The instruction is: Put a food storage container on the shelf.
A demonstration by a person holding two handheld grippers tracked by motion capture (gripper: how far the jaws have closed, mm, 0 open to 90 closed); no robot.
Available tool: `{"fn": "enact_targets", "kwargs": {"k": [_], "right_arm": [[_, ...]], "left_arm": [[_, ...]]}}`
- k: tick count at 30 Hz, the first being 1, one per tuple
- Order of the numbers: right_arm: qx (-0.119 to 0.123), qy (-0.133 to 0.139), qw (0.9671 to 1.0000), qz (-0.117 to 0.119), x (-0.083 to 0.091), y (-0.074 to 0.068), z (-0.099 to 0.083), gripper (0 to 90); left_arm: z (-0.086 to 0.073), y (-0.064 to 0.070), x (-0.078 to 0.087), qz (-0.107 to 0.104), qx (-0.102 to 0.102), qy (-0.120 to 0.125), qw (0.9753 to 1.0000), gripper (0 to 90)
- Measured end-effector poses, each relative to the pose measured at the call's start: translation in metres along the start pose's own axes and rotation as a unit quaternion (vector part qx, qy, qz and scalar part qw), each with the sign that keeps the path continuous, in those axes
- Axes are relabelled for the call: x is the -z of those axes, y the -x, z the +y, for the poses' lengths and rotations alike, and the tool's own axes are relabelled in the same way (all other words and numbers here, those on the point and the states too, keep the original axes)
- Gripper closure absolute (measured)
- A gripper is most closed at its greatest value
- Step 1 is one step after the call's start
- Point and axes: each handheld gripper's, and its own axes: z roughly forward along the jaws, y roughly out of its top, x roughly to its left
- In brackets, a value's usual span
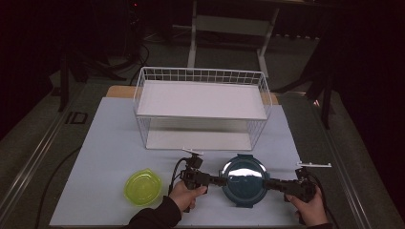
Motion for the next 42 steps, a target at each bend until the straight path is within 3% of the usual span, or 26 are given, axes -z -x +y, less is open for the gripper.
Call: {"fn": "enact_targets", "kwargs": {"k": [4, 9, 23, 36, 42], "right_arm": [[-0.008, -0.011, 0.9999, 0.008, -0.001, 0.003, 0.001, 49.0], [-0.023, -0.020, 0.9988, 0.037, -0.002, 0.009, 0.002, 53.0], [-0.031, -0.016, 0.9991, 0.026, 0.003, 0.002, -0.002, 55.1], [-0.007, 0.001, 0.9995, 0.031, 0.015, -0.022, 0.013, 55.2], [-0.003, 0.001, 0.9993, 0.037, 0.013, -0.031, 0.020, 55.2]], "left_arm": [[0.000, -0.002, 0.000, -0.003, 0.000, -0.001, 1.0000, 56.3], [0.000, -0.002, 0.000, -0.006, 0.006, 0.000, 1.0000, 56.3], [-0.002, 0.007, 0.002, 0.006, -0.014, -0.005, 0.9999, 57.1], [0.007, 0.033, 0.025, 0.015, -0.038, 0.009, 0.9991, 57.3], [0.010, 0.039, 0.037, 0.018, -0.040, 0.015, 0.9989, 57.3]]}}
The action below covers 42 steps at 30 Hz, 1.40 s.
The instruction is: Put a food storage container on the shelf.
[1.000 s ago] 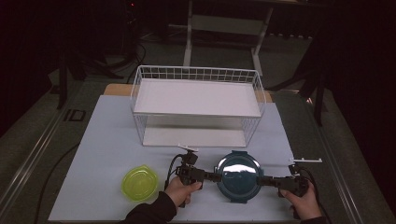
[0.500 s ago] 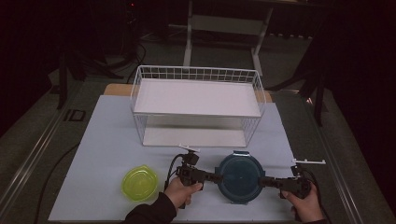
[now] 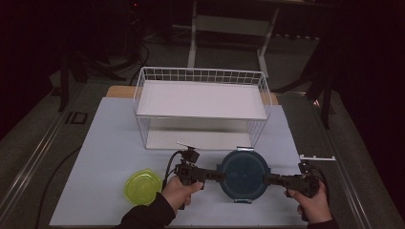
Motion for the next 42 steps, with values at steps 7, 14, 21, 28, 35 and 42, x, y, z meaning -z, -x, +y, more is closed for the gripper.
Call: {"fn": "enact_targets", "kwargs": {"k": [7, 14, 21, 28, 35, 42], "right_arm": [[0.014, -0.001, 0.9999, 0.004, -0.004, -0.014, 0.015, 55.3], [0.030, 0.003, 0.9995, 0.010, -0.009, -0.032, 0.034, 55.3], [0.046, 0.002, 0.9989, 0.012, -0.018, -0.051, 0.057, 55.4], [0.064, 0.002, 0.9978, 0.017, -0.028, -0.071, 0.081, 55.3], [0.075, 0.005, 0.9970, 0.017, -0.034, -0.086, 0.104, 55.3], [0.087, 0.007, 0.9960, 0.019, -0.040, -0.101, 0.134, 55.3]], "left_arm": [[0.008, 0.007, 0.019, 0.005, -0.006, 0.011, 0.9999, 57.3], [0.019, 0.014, 0.043, 0.012, -0.016, 0.027, 0.9994, 57.3], [0.028, 0.015, 0.065, 0.016, -0.018, 0.038, 0.9990, 57.3], [0.039, 0.020, 0.090, 0.026, -0.027, 0.055, 0.9978, 57.3], [0.055, 0.023, 0.112, 0.028, -0.030, 0.069, 0.9967, 57.3], [0.076, 0.024, 0.132, 0.033, -0.037, 0.083, 0.9953, 57.3]]}}
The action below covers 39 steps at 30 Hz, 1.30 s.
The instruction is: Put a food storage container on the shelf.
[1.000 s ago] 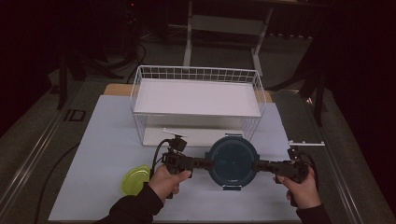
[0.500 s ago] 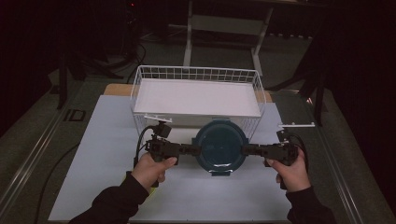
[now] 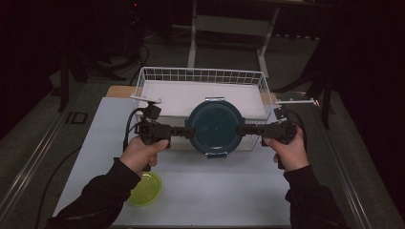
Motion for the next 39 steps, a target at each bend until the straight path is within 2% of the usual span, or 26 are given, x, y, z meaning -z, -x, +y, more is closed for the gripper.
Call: {"fn": "enact_targets", "kwargs": {"k": [7, 12, 18, 22, 31, 33, 37, 39], "right_arm": [[-0.002, 0.000, 1.0000, 0.003, -0.009, -0.002, 0.028, 55.3], [-0.003, 0.002, 1.0000, -0.004, -0.013, -0.003, 0.049, 55.3], [-0.009, 0.005, 0.9999, -0.007, -0.017, 0.000, 0.061, 55.2], [-0.021, 0.004, 0.9997, -0.012, -0.022, 0.005, 0.072, 55.2], [-0.034, 0.003, 0.9992, -0.020, -0.024, 0.005, 0.079, 55.1], [-0.036, 0.001, 0.9991, -0.022, -0.024, 0.005, 0.080, 55.1], [-0.053, 0.000, 0.9983, -0.024, -0.026, 0.007, 0.083, 54.3], [-0.054, 0.001, 0.9982, -0.026, -0.026, 0.008, 0.083, 53.9]], "left_arm": [[0.024, -0.003, 0.010, 0.008, -0.005, 0.009, 0.9999, 57.3], [0.042, -0.009, 0.013, 0.008, -0.008, 0.013, 0.9999, 57.2], [0.058, -0.015, 0.014, 0.014, -0.003, 0.019, 0.9997, 57.0], [0.068, -0.020, 0.012, 0.019, 0.002, 0.023, 0.9995, 56.7], [0.074, -0.028, 0.011, 0.008, 0.017, 0.031, 0.9994, 56.3], [0.074, -0.029, 0.010, 0.007, 0.023, 0.035, 0.9991, 56.1], [0.076, -0.031, 0.009, 0.008, 0.026, 0.043, 0.9987, 55.0], [0.077, -0.030, 0.007, 0.015, 0.028, 0.052, 0.9982, 54.2]]}}
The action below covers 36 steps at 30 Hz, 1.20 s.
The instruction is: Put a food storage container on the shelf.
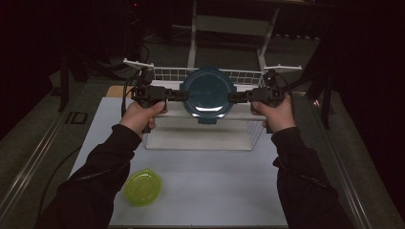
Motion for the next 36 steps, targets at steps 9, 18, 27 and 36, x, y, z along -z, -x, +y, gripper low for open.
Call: {"fn": "enact_targets", "kwargs": {"k": [9, 18, 27, 36], "right_arm": [[-0.028, -0.006, 0.9996, 0.001, -0.004, 0.005, 0.007, 52.7], [-0.051, -0.018, 0.9985, 0.004, -0.008, 0.010, 0.014, 51.7], [-0.070, -0.028, 0.9971, 0.009, -0.012, 0.015, 0.020, 49.5], [-0.105, -0.043, 0.9932, 0.029, -0.021, 0.030, 0.022, 43.0]], "left_arm": [[0.004, -0.008, -0.003, -0.008, 0.024, -0.001, 0.9997, 52.8], [0.005, -0.015, -0.007, -0.016, 0.046, 0.004, 0.9988, 51.3], [0.007, -0.022, -0.010, -0.022, 0.067, -0.005, 0.9975, 47.7], [0.008, -0.030, -0.015, -0.033, 0.091, -0.003, 0.9953, 43.0]]}}
